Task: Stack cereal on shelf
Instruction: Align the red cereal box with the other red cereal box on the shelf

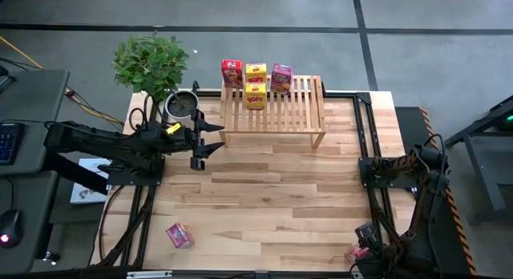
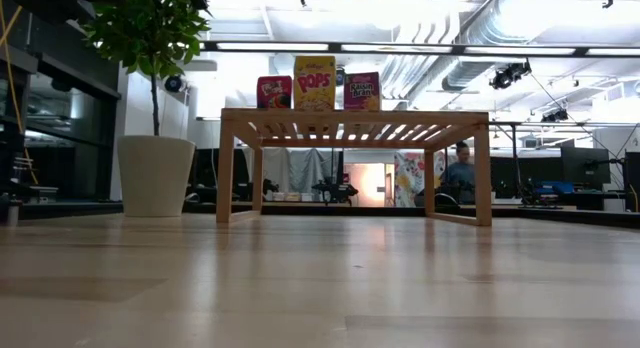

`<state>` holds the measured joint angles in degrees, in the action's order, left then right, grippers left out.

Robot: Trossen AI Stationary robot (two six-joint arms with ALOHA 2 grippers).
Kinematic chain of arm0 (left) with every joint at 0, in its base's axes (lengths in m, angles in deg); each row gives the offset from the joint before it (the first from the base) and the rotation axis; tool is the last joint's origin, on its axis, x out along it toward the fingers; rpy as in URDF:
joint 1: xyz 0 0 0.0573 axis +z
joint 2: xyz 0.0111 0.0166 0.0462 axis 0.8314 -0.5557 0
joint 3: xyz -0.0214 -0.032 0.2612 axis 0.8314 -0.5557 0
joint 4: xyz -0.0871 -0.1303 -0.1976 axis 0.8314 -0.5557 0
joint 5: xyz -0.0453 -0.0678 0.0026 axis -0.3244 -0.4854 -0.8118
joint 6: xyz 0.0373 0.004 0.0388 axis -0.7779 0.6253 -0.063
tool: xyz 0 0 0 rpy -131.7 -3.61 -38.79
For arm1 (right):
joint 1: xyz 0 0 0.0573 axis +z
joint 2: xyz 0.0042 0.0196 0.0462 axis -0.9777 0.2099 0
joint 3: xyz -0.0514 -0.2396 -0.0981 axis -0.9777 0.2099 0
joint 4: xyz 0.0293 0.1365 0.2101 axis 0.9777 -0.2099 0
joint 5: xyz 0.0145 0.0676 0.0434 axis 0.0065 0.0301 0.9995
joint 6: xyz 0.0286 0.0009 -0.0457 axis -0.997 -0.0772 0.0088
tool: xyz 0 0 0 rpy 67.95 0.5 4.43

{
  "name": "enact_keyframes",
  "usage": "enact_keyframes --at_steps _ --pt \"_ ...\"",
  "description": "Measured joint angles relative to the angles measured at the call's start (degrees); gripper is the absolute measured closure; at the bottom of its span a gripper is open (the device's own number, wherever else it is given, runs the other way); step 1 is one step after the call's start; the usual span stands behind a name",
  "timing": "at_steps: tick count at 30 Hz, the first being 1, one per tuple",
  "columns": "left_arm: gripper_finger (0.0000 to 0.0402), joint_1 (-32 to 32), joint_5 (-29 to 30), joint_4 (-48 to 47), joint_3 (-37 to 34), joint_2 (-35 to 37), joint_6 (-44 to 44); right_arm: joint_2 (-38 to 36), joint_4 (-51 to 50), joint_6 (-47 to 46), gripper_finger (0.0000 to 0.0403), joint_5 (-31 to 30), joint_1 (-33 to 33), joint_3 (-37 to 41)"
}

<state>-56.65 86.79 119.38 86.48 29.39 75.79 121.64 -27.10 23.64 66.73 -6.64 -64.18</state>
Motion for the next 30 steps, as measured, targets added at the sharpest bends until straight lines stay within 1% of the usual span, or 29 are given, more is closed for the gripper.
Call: enact_keyframes --at_steps 12,18,30 --pt "0.0194 0.00 0.00 -0.12 0.00 0.00 -0.02 -0.56 3.61 -0.25 0.0167 1.94 0.00 0.00" --pt "0.0194 0.00 0.00 -0.17 0.00 0.00 -0.04 -0.56 2.96 -0.02 0.0167 -0.35 0.00 0.00" --pt "0.0194 0.00 0.00 -0.63 0.00 0.00 -0.04 -0.43 3.18 -0.40 0.0167 -0.38 0.00 0.00"
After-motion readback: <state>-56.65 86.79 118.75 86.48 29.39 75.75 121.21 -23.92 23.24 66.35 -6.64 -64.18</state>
